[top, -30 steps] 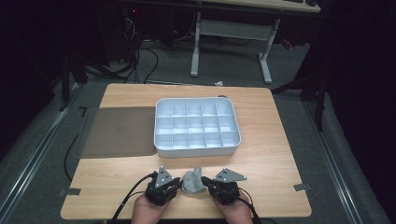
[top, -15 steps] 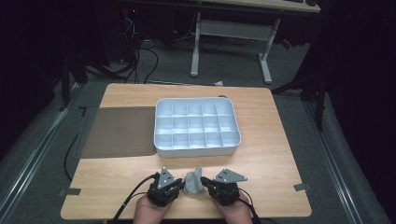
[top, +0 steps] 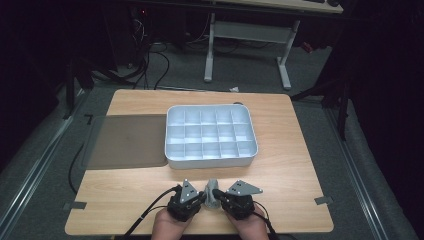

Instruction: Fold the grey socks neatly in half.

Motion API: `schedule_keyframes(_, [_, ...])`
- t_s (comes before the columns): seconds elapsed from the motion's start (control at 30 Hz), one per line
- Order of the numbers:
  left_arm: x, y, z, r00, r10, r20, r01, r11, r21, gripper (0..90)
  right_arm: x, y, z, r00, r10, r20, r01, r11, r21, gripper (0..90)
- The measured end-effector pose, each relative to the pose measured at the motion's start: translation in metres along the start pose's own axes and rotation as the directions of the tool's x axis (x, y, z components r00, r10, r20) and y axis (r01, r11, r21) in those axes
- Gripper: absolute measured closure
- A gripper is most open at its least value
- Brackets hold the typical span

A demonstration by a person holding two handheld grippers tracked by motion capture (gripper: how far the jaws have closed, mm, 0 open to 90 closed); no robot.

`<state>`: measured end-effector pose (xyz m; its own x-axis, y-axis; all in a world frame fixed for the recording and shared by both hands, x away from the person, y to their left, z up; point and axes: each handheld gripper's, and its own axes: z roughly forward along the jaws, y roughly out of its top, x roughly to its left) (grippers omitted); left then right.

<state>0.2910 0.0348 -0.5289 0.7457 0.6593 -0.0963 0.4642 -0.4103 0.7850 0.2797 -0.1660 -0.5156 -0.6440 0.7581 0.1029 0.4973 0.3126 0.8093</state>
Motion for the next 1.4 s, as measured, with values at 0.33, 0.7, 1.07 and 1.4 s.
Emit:
schedule_keyframes(0.33, [-0.007, 0.0, 0.001, 0.9991, 0.042, 0.0, -0.042, 0.9989, 0.022, 84.5, 0.003, -0.001, 0.002, 1.0, -0.005, 0.001, 0.005, 1.0, 0.002, 89.8])
schedule_keyframes(0.7, [-0.012, -0.003, -0.003, 0.997, 0.077, 0.002, -0.077, 0.9959, 0.048, 86.0, 0.01, -0.004, 0.004, 0.9991, -0.041, -0.008, 0.041, 0.999, 0.018, 90.0])
schedule_keyframes(1.07, [0.001, -0.004, -0.022, 0.9987, 0.05, -0.015, -0.049, 0.9987, 0.011, 83.4, 0.018, -0.007, 0.01, 0.9955, -0.091, -0.025, 0.092, 0.995, 0.027, 90.0])
schedule_keyframes(1.4, [-0.003, 0.024, -0.026, 0.9988, 0.015, 0.047, -0.008, 0.9895, -0.144, 88.3, 0.02, -0.008, 0.011, 0.9933, -0.114, -0.022, 0.114, 0.993, 0.019, 90.0])
